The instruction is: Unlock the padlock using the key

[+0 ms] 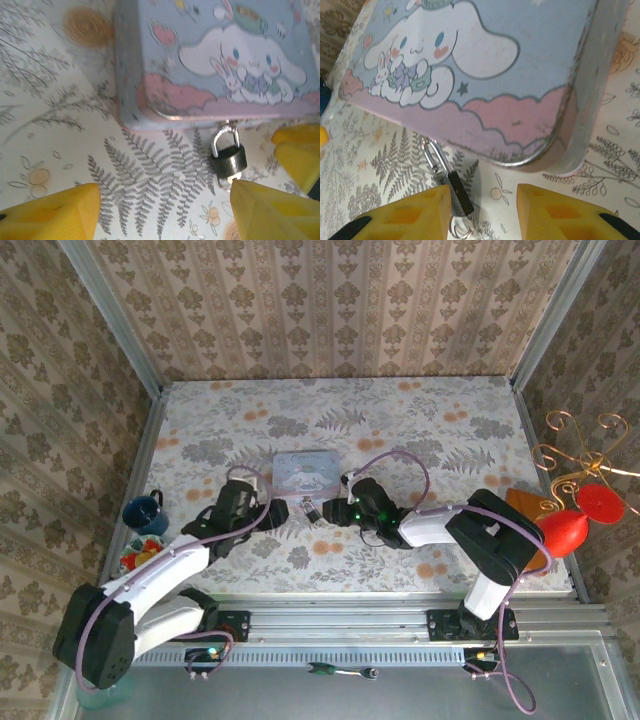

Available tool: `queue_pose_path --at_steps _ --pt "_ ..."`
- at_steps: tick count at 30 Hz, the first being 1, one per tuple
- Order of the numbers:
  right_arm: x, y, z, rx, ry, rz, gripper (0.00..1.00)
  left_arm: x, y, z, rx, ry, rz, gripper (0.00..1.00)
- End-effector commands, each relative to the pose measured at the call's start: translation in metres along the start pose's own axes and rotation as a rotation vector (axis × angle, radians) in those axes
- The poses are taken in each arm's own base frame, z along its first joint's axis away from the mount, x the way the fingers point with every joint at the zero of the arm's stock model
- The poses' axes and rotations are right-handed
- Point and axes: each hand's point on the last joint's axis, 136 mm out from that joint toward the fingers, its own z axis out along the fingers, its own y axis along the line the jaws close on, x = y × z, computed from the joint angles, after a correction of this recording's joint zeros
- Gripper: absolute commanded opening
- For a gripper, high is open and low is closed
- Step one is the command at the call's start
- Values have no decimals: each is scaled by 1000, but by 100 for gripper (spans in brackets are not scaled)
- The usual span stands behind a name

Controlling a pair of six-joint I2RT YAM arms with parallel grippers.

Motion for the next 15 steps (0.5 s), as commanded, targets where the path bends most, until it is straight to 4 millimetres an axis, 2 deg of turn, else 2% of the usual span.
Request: queue_pose_path --at_steps 1,3,7,15 --pt "3 16 -3 -66 25 24 41 -13 -3 -5 42 2 33 72" --pt "8 19 0 -77 42 27 40 -28 6 -4 47 -24 -3 72" --pt "16 18 7 -74 67 29 40 -47 4 4 134 -23 -48 73" --pt "25 16 23 -64 140 34 38 -56 5 25 154 21 -47 74"
